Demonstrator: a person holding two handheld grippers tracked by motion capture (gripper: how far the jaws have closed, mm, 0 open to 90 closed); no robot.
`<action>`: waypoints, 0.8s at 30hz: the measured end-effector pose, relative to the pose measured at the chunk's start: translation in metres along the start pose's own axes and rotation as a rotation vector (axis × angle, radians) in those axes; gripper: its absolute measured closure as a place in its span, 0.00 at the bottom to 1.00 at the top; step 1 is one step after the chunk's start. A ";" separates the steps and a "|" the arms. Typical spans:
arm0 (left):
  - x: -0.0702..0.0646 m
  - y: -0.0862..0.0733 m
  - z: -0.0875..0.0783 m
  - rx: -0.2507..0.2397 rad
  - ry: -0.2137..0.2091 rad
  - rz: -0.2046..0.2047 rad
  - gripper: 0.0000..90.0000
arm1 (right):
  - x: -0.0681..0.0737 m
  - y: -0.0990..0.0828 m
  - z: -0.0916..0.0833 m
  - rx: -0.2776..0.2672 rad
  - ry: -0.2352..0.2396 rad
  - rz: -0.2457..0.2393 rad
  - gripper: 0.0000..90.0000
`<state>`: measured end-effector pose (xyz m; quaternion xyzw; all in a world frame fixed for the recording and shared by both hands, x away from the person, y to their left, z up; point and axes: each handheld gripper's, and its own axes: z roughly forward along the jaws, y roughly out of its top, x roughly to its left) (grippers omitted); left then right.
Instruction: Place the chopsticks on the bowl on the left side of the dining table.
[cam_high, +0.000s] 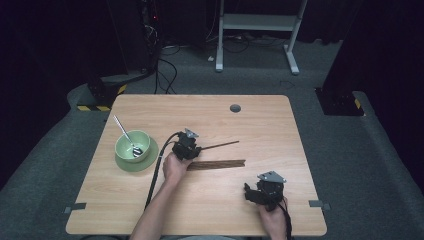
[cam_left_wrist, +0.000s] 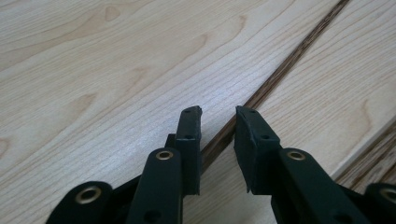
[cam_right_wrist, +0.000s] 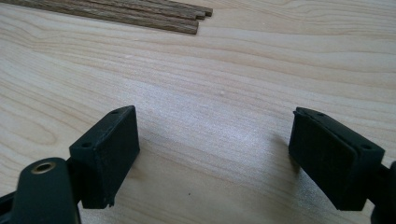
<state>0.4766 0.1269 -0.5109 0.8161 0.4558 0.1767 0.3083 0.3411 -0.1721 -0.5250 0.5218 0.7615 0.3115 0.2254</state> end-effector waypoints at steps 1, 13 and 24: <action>0.001 0.000 0.000 0.001 0.000 -0.002 0.80 | 0.000 0.000 0.000 0.000 0.000 0.000 0.18; 0.011 -0.004 -0.004 0.004 0.007 -0.013 0.86 | 0.000 0.000 0.000 -0.001 0.000 -0.001 0.18; 0.024 -0.011 -0.010 0.011 0.023 -0.022 0.88 | 0.001 0.000 0.000 -0.002 0.001 0.001 0.18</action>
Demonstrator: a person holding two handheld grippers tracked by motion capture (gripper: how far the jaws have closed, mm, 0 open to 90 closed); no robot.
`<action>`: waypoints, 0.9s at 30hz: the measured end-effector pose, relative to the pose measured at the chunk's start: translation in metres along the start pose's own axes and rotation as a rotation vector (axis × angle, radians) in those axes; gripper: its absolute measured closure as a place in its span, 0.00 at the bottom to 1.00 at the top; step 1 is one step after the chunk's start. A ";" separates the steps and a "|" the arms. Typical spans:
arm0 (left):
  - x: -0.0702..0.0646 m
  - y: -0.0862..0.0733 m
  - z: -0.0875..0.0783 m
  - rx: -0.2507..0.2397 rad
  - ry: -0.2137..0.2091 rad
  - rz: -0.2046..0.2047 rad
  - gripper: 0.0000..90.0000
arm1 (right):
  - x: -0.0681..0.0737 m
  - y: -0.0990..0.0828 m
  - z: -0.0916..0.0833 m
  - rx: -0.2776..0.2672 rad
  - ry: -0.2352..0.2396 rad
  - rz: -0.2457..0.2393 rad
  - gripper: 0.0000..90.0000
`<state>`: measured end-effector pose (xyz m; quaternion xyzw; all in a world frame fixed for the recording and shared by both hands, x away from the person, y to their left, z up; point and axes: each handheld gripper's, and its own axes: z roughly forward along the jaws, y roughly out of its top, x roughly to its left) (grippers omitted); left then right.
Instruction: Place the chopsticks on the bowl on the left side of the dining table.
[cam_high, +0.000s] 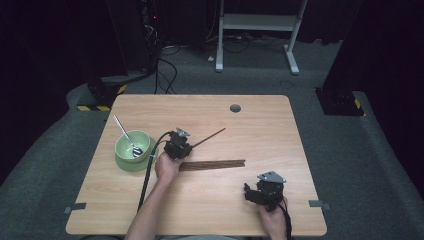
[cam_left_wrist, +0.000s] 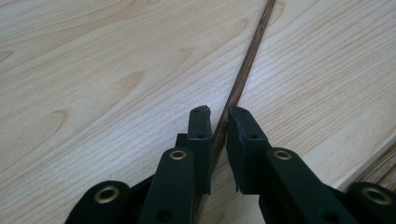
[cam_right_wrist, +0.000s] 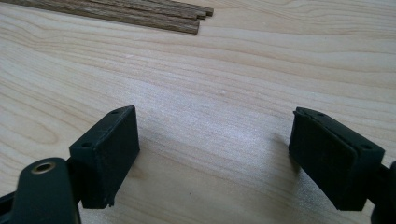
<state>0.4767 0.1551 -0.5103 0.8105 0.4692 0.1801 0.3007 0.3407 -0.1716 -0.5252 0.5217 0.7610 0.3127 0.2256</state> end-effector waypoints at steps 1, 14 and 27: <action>0.001 -0.001 -0.001 0.001 0.002 0.000 0.88 | 0.000 0.000 0.000 0.000 0.000 0.000 0.18; 0.007 -0.007 -0.006 -0.001 0.003 -0.004 0.89 | 0.000 0.000 0.000 -0.001 0.000 -0.003 0.18; 0.010 -0.013 -0.011 -0.005 0.009 -0.002 0.91 | 0.000 0.000 0.000 0.000 0.000 -0.001 0.18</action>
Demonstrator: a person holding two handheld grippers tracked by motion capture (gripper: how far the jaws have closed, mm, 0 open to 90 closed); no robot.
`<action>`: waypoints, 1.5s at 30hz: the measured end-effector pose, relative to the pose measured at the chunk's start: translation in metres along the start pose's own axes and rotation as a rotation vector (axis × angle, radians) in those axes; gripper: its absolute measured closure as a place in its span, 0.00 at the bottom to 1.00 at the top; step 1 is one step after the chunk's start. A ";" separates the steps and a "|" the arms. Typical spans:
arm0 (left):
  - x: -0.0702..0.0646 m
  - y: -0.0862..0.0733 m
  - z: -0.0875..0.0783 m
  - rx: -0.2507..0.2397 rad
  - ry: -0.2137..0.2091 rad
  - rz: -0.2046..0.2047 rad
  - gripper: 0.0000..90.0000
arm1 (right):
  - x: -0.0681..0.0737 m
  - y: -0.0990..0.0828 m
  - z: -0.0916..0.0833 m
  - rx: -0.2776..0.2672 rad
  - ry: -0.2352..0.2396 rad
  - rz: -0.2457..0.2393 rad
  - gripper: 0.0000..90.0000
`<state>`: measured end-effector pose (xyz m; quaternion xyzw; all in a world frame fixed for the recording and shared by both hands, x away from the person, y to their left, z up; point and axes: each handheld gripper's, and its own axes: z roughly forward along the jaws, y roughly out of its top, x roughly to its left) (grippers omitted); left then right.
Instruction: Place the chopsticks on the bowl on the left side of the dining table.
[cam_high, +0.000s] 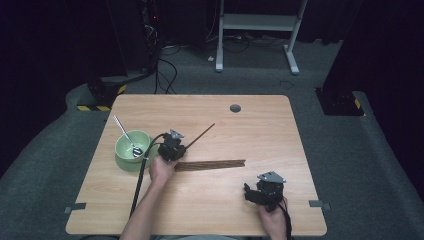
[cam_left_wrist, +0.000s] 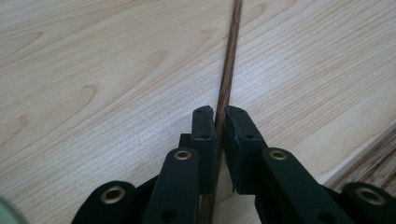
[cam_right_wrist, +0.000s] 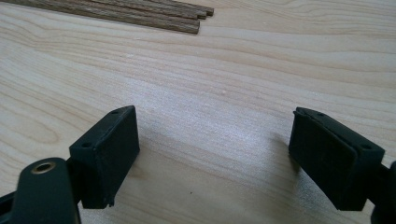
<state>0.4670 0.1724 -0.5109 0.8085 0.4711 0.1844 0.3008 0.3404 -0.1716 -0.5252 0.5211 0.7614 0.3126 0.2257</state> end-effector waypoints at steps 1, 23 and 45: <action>0.000 -0.001 -0.001 0.002 -0.002 -0.001 0.91 | 0.000 0.000 0.000 0.000 0.000 0.002 0.18; 0.002 -0.008 -0.008 0.011 0.004 0.020 0.94 | 0.000 0.000 0.000 -0.001 0.000 -0.001 0.18; 0.008 -0.012 -0.045 -0.096 -0.034 0.018 0.94 | 0.000 0.000 0.000 0.000 0.000 -0.001 0.18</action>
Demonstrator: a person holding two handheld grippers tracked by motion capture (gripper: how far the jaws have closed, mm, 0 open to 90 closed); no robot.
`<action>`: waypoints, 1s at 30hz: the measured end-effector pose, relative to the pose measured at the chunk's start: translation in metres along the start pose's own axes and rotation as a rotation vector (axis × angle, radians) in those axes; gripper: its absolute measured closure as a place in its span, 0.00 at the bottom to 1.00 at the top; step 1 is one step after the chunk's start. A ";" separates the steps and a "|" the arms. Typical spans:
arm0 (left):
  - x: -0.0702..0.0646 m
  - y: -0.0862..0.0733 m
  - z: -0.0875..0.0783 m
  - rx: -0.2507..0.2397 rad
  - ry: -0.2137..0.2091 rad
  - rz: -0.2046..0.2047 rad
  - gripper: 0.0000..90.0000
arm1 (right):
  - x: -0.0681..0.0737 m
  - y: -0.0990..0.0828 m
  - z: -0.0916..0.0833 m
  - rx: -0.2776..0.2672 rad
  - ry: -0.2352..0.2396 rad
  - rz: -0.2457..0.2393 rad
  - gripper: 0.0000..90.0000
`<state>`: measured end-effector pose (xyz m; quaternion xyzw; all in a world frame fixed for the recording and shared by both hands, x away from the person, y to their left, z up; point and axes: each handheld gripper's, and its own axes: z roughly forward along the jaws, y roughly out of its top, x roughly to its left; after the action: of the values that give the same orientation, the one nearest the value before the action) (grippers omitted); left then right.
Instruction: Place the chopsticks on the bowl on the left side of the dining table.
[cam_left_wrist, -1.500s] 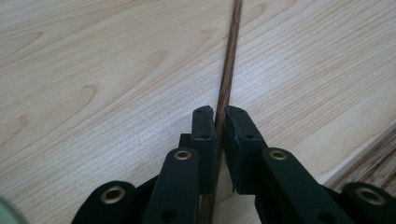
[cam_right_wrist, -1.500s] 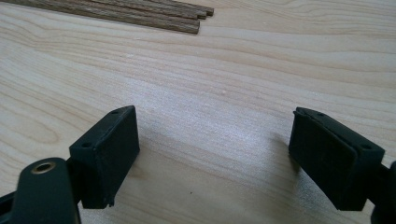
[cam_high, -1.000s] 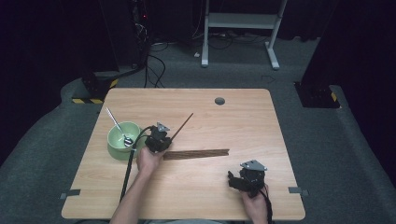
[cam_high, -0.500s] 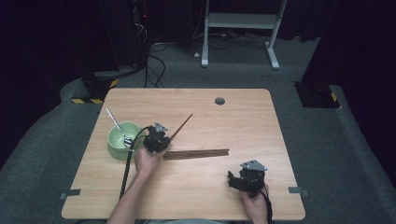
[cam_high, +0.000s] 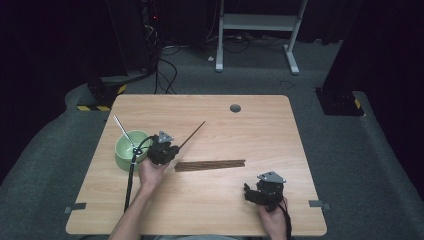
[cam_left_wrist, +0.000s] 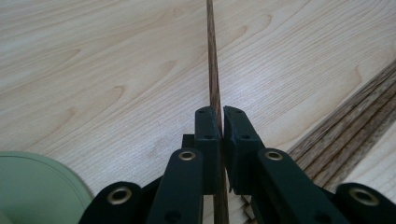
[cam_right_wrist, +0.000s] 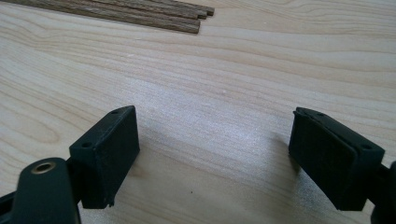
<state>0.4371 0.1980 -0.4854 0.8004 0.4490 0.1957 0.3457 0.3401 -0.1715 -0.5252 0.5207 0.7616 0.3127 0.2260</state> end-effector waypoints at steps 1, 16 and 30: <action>0.000 0.000 -0.002 -0.004 -0.003 -0.001 0.94 | 0.000 0.000 0.000 0.000 0.000 0.000 0.18; 0.000 -0.003 -0.027 -0.053 -0.032 0.008 0.94 | 0.000 0.000 0.000 0.000 0.000 -0.002 0.18; 0.011 -0.009 -0.053 -0.083 -0.017 -0.003 0.94 | 0.000 0.000 0.000 -0.001 0.000 -0.002 0.18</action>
<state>0.4044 0.2312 -0.4557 0.7863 0.4385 0.2071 0.3828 0.3402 -0.1716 -0.5252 0.5199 0.7620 0.3128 0.2263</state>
